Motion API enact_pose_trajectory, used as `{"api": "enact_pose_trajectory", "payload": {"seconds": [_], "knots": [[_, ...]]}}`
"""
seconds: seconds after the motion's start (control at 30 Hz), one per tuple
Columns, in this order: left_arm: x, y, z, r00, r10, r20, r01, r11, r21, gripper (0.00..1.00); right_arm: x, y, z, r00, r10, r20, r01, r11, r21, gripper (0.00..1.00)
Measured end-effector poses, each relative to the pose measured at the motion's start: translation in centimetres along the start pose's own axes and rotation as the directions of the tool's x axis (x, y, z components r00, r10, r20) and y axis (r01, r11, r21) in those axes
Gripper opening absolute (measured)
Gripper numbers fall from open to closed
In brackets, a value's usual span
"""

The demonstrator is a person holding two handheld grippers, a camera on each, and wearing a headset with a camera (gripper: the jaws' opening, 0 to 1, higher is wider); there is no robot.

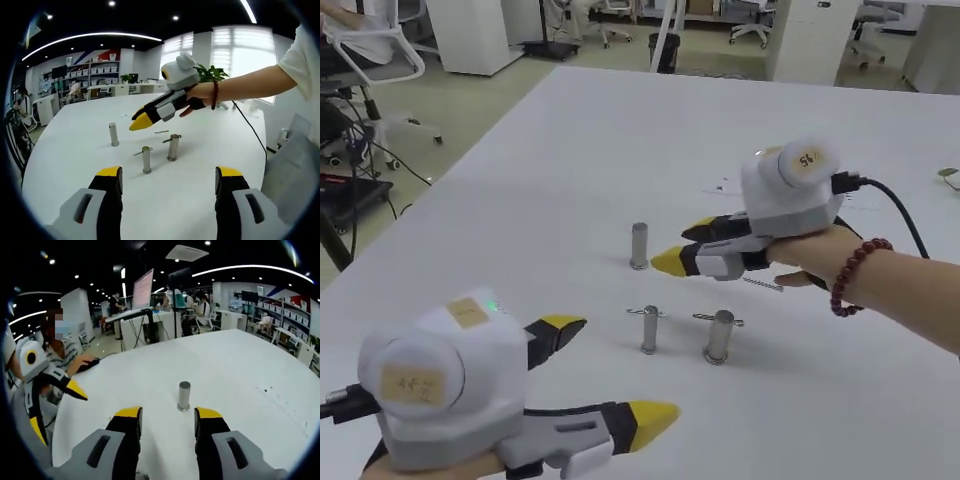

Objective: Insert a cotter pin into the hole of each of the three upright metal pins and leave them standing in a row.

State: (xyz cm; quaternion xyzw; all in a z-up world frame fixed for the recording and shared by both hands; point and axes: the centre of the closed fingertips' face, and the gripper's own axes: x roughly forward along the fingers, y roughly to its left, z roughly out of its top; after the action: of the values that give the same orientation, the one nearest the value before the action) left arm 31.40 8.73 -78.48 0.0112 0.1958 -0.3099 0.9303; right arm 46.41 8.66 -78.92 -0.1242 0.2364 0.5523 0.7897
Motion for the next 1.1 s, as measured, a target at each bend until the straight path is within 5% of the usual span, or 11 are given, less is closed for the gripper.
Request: {"api": "enact_pose_trajectory", "payload": {"seconds": [0.6, 1.1], "knots": [[0.0, 0.4, -0.2, 1.0000, 0.009, 0.002, -0.009, 1.000, -0.002, 0.74, 4.7, -2.9, 1.3, 0.9924, -0.035, 0.118, 0.031, 0.999, 0.039, 0.40], [-0.2, 0.8, -0.4, 0.9999, 0.017, 0.004, -0.017, 1.000, -0.011, 0.69, 7.1, -3.4, 1.0, 0.9905, -0.040, 0.132, 0.036, 0.999, 0.032, 0.23]]}}
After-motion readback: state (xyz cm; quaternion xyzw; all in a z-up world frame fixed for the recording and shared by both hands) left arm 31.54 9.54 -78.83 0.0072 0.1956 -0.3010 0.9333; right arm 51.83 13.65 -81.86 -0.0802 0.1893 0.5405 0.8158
